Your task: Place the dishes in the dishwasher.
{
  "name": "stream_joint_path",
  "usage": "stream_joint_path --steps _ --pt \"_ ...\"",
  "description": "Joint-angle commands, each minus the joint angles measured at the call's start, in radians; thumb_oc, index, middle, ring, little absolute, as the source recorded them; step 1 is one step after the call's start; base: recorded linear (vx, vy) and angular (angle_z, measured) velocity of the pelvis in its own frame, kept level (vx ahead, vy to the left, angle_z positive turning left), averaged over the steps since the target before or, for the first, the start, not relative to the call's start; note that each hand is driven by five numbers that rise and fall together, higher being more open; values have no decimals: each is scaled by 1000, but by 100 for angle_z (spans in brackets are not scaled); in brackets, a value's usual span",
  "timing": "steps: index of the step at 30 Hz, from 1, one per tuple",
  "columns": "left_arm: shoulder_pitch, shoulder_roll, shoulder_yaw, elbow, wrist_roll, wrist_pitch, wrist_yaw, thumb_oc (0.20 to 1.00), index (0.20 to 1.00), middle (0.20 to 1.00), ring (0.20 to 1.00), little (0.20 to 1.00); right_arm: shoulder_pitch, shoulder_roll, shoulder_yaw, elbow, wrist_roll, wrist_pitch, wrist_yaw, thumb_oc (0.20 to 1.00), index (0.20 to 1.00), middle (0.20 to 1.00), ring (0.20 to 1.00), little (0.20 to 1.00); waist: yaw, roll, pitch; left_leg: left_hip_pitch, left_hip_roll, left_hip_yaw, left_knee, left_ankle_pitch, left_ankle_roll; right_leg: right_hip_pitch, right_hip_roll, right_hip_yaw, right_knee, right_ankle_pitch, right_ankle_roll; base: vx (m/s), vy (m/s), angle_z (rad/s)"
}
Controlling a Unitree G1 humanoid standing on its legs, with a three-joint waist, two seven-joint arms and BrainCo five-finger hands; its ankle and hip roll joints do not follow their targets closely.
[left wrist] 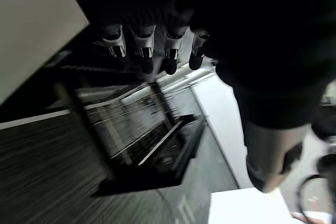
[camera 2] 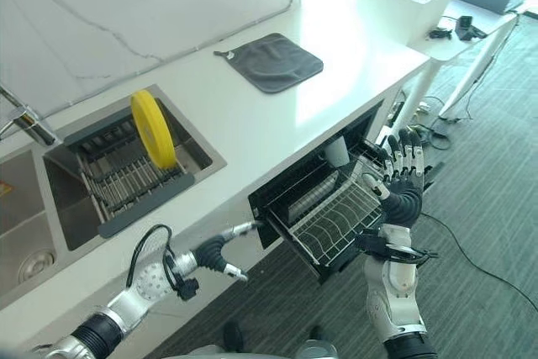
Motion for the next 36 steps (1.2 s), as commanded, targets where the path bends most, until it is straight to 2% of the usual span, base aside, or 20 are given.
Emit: stream_joint_path --steps 1,4,6,8,11,14,16,19,22,24,29,36 --pt "-27 -33 -15 55 86 27 103 1000 1000 1000 1000 1000 -97 -44 -18 -32 32 -22 59 1000 1000 1000 1000 1000 32 12 11 43 25 -5 6 -99 -28 -29 15 -19 131 -132 -23 8 13 4" --pt "3 -70 4 142 40 104 221 1000 1000 1000 1000 1000 -114 -52 -4 -42 35 -11 61 1000 1000 1000 1000 1000 44 9 15 37 25 -11 6 -95 -30 -27 16 -23 131 -136 -27 3 9 2" --pt "19 -84 36 257 141 115 389 1000 1000 1000 1000 1000 -127 -60 6 -66 30 9 53 1000 1000 1000 1000 1000 62 6 21 29 27 -18 6 -91 -33 -22 17 -33 130 -141 -31 1 13 6" --pt "25 -95 66 347 143 126 445 1000 1000 1000 1000 1000 -145 -66 11 -77 32 26 55 1000 1000 1000 1000 1000 78 2 26 17 30 -24 7 -83 -37 -22 15 -46 130 -141 -35 -16 8 24" --pt "40 -118 108 458 138 190 470 1000 1000 1000 1000 1000 -187 -65 26 -85 8 50 68 1000 1000 1000 1000 1000 105 0 39 -3 36 -36 8 -70 -44 -22 14 -69 130 -143 -40 -16 5 25" --pt "51 -134 138 519 114 222 496 1000 1000 1000 1000 1000 -233 -67 47 -93 -14 86 87 1000 1000 1000 1000 1000 127 -5 46 -17 41 -45 10 -60 -51 -17 15 -83 127 -144 -45 2 -3 17" --pt "59 -143 168 553 96 226 504 1000 1000 1000 1000 1000 -287 -69 75 -97 -43 141 97 1000 1000 1000 1000 1000 149 -9 50 -31 45 -51 13 -53 -56 -12 14 -97 123 -145 -49 7 -4 15" --pt "81 -144 208 584 70 232 503 1000 1000 1000 1000 1000 -369 -69 116 -89 -81 266 116 1000 1000 1000 1000 1000 186 -15 52 -43 50 -59 21 -45 -63 1 12 -124 122 -148 -56 30 6 15" --pt "96 -142 228 591 41 229 495 1000 1000 1000 1000 1000 -428 -64 138 -53 -40 347 97 1000 1000 1000 1000 1000 212 -18 47 -43 49 -68 28 -44 -65 14 12 -140 120 -149 -61 79 8 13" --pt "100 -139 242 583 32 217 503 1000 1000 1000 1000 1000 -473 -48 141 -20 0 366 63 1000 1000 1000 1000 1000 229 -19 48 -36 45 -77 37 -53 -64 23 8 -153 123 -152 -62 66 6 17" --pt "87 -125 230 574 29 217 511 1000 1000 1000 1000 1000 -611 0 139 77 -16 424 -32 1000 1000 1000 1000 1000 263 -15 49 -20 27 -109 51 -73 -53 29 3 -167 139 -157 -70 47 23 7" --pt "88 -105 190 570 44 207 479 1000 1000 1000 1000 1000 -764 -31 118 222 24 465 -43 1000 1000 1000 1000 1000 303 -11 41 -2 14 -135 66 -93 -44 35 -9 -187 146 -151 -68 86 18 8"
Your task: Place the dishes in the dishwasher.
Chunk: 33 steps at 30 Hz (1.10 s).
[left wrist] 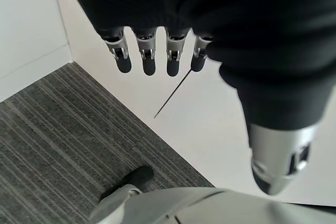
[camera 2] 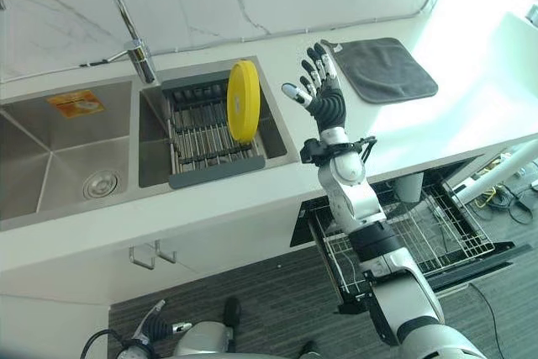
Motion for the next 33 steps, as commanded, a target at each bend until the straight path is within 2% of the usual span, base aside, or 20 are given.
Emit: stream_joint_path --steps 1,4,11,16,25,29,33 --pt "-41 17 -86 35 -12 -23 -5 1000 1000 1000 1000 1000 -55 -58 -34 -10 20 -25 0 1000 1000 1000 1000 1000 32 34 -20 13 39 -3 65 -105 -29 -38 -9 -40 148 -119 -60 71 21 1" --pt "-38 32 -92 21 -7 -35 -24 1000 1000 1000 1000 1000 -122 -91 -31 29 -29 0 15 1000 1000 1000 1000 1000 44 44 -5 15 35 -11 63 -105 -29 -44 -19 -47 164 -124 -58 43 28 4" --pt "-26 50 -104 3 -55 -52 -111 1000 1000 1000 1000 1000 -218 -134 -8 149 11 30 55 1000 1000 1000 1000 1000 58 68 30 4 22 -27 55 -95 -26 -68 -43 -56 184 -119 -49 16 42 6" --pt "-12 47 -88 -16 -176 -77 -214 1000 1000 1000 1000 1000 -242 -130 1 219 18 38 66 1000 1000 1000 1000 1000 65 83 51 -1 13 -31 55 -91 -20 -80 -62 -61 197 -112 -41 17 47 6" --pt "-33 66 -108 -83 -147 -120 -202 1000 1000 1000 1000 1000 -251 -113 -1 299 55 17 103 1000 1000 1000 1000 1000 66 97 89 -14 6 -29 52 -82 -9 -108 -80 -57 222 -103 -29 6 15 3" --pt "-52 71 -113 -100 -151 -99 -213 1000 1000 1000 1000 1000 -248 -105 6 289 55 16 127 1000 1000 1000 1000 1000 61 100 106 -23 3 -24 54 -81 -6 -124 -85 -52 230 -98 -24 -29 10 -3" --pt "-57 66 -116 -66 -138 -85 -225 1000 1000 1000 1000 1000 -244 -54 31 242 51 9 126 1000 1000 1000 1000 1000 57 102 120 -29 0 -14 58 -80 -1 -135 -93 -48 241 -94 -18 0 0 0"
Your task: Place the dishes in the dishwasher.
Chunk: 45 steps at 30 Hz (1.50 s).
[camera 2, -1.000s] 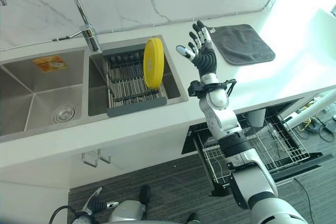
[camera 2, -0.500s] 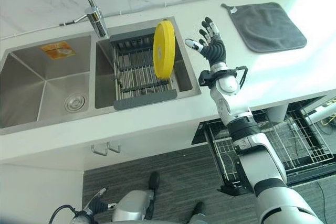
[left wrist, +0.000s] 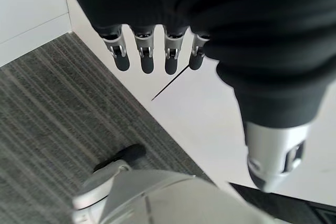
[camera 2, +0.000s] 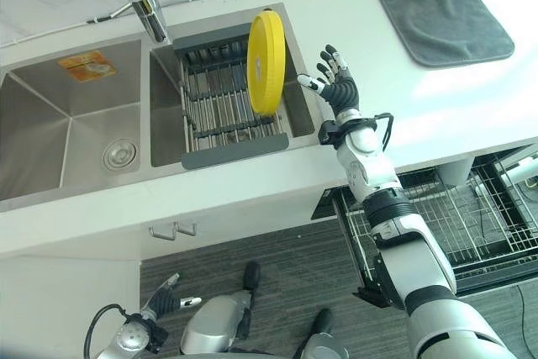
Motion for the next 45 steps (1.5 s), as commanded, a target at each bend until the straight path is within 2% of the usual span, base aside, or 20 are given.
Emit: stream_joint_path --steps 1,4,14,19,21,30,45 --pt "-17 17 -78 56 15 -4 -13 1000 1000 1000 1000 1000 -90 -4 33 -66 18 -62 20 1000 1000 1000 1000 1000 27 33 -35 17 28 13 58 -92 -16 -100 -62 -6 223 -97 -22 0 0 0" --pt "-23 18 -79 65 13 11 -9 1000 1000 1000 1000 1000 -87 24 49 -114 5 -39 3 1000 1000 1000 1000 1000 23 34 -25 12 30 21 61 -92 -15 -109 -67 -2 228 -94 -17 0 0 0" --pt "-27 10 -90 52 7 15 -15 1000 1000 1000 1000 1000 -103 45 58 -92 -8 -48 1 1000 1000 1000 1000 1000 34 43 -12 -2 34 4 71 -90 -21 -118 -68 -2 238 -99 -21 0 0 0" --pt "-27 7 -91 49 13 26 -11 1000 1000 1000 1000 1000 -112 56 60 -86 -53 -40 -79 1000 1000 1000 1000 1000 37 46 -10 0 32 2 71 -91 -20 -117 -72 -8 246 -101 -22 0 0 0" --pt "-25 8 -98 42 66 16 5 1000 1000 1000 1000 1000 -114 50 53 -58 -65 -42 -95 1000 1000 1000 1000 1000 38 51 -10 1 30 3 71 -92 -19 -119 -76 -9 249 -101 -20 21 39 2" --pt "-37 13 -126 43 58 18 9 1000 1000 1000 1000 1000 -151 49 59 21 -56 -39 -80 1000 1000 1000 1000 1000 45 60 7 -8 25 3 83 -96 -14 -130 -89 -11 267 -102 -19 9 23 0" --pt "-44 20 -132 29 60 35 9 1000 1000 1000 1000 1000 -204 77 97 -3 -106 -15 -93 1000 1000 1000 1000 1000 62 62 17 -19 22 -7 83 -90 -12 -142 -101 -22 284 -101 -17 0 0 0"
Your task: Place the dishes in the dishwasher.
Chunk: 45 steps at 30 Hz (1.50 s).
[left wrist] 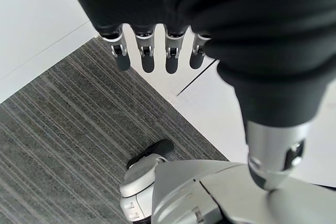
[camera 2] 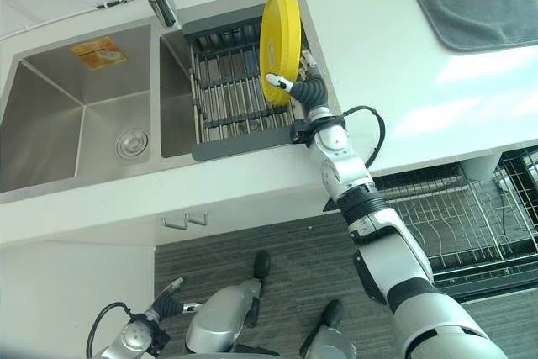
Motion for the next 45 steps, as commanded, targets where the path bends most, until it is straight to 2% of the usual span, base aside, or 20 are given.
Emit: stream_joint_path --steps 1,6,8,9,10,11,21,26,27,33,37,38,39,41,42,43,45 --pt "-14 16 -77 8 18 -1 0 1000 1000 1000 1000 1000 -154 -1 18 -13 -67 -26 -26 1000 1000 1000 1000 1000 37 17 -13 15 26 -1 51 -94 -18 -107 -84 -19 236 -91 -23 0 0 0" --pt "-11 16 -79 0 22 8 0 1000 1000 1000 1000 1000 -169 -7 21 -10 -95 -25 -58 1000 1000 1000 1000 1000 41 15 -13 17 27 -3 53 -95 -19 -104 -85 -23 237 -91 -23 0 0 0" --pt "-10 15 -81 -6 40 18 -5 1000 1000 1000 1000 1000 -185 -20 21 -3 -189 -20 -105 1000 1000 1000 1000 1000 44 16 -15 19 25 -7 51 -96 -18 -103 -86 -26 237 -90 -23 8 17 1" --pt "-10 15 -84 -4 45 18 -6 1000 1000 1000 1000 1000 -198 -28 24 10 -231 -21 -134 545 545 545 545 545 46 17 -15 20 24 -7 51 -96 -17 -102 -88 -29 235 -88 -22 21 37 2" --pt "-10 15 -86 -4 48 20 -7 1000 1000 1000 1000 1000 -208 -35 27 20 -241 -19 -145 413 413 413 413 413 48 18 -15 19 24 -8 51 -96 -18 -102 -88 -30 234 -88 -22 18 31 1" --pt "-11 15 -89 -4 49 21 -9 1000 1000 1000 1000 1000 -215 -36 27 30 -244 -17 -150 200 200 200 200 200 49 18 -15 18 23 -8 51 -96 -18 -102 -90 -31 234 -87 -22 13 34 1" --pt "-17 29 -89 -5 28 26 -20 1000 1000 1000 1000 1000 -293 -61 39 172 -259 -16 -212 200 200 200 200 200 73 24 -4 -4 13 -13 59 -94 -11 -116 -104 -43 231 -69 -19 -7 36 2" --pt "-10 34 -88 -16 11 1 -18 1000 1000 1000 1000 1000 -306 -91 24 256 -214 -63 -200 200 200 200 200 200 84 26 2 -10 8 -21 62 -94 -7 -121 -107 -43 232 -64 -21 5 7 5" --pt "-8 32 -83 -18 10 -4 -15 1000 1000 1000 1000 1000 -304 -90 19 261 -167 -80 -171 200 200 200 200 200 85 22 0 0 6 -27 58 -109 -14 -117 -107 -32 236 -84 -14 52 -3 5" --pt "-4 33 -83 -20 6 -10 1 1000 1000 1000 1000 1000 -266 -44 -15 235 13 -127 -103 200 200 200 200 200 82 26 2 7 7 -19 53 -109 -12 -119 -113 -35 248 -89 -14 10 -1 1" --pt "-5 24 -89 -3 12 -20 17 1000 1000 1000 1000 1000 -235 8 -49 168 203 -234 -38 200 200 200 200 200 75 24 -8 21 14 -5 35 -106 -16 -110 -110 -41 243 -95 -12 -17 -50 1" --pt "-4 19 -93 1 14 -21 25 1000 1000 1000 1000 1000 -216 31 -58 120 288 -279 -8 200 200 200 200 200 69 22 -15 28 18 0 28 -105 -18 -106 -107 -42 240 -98 -12 -23 -61 -1" --pt "-4 19 -93 1 14 -21 25 1000 1000 1000 1000 1000 -216 31 -58 120 288 -279 -8 200 200 200 200 200 69 22 -15 28 18 0 28 -105 -18 -106 -107 -42 240 -98 -12 -32 -91 -2" --pt "-6 14 -89 20 21 -27 32 1000 1000 1000 1000 1000 -171 86 -79 -26 392 -315 -24 200 200 200 200 200 52 20 -32 34 30 19 25 -92 -14 -100 -93 -50 229 -86 -18 -71 -120 -3" --pt "-5 14 -87 25 25 -27 32 1000 1000 1000 1000 1000 -151 104 -79 -78 426 -322 -38 200 200 200 200 200 46 10 -43 51 33 18 19 -108 -22 -87 -88 -37 228 -109 -10 -113 -143 -6" --pt "-2 13 -86 34 35 -32 37 1000 1000 1000 1000 1000 -129 123 -84 -130 480 -328 -43 200 200 200 200 200 40 9 -52 49 41 35 24 -96 -16 -86 -85 -49 227 -95 -19 32 -185 -11" --pt "2 12 -88 46 47 -30 44 1000 1000 1000 1000 1000 -98 143 -83 -186 553 -346 -47 200 200 200 200 200 30 -3 -72 77 50 41 16 -113 -25 -65 -78 -35 234 -129 -13 -6 -179 -36"
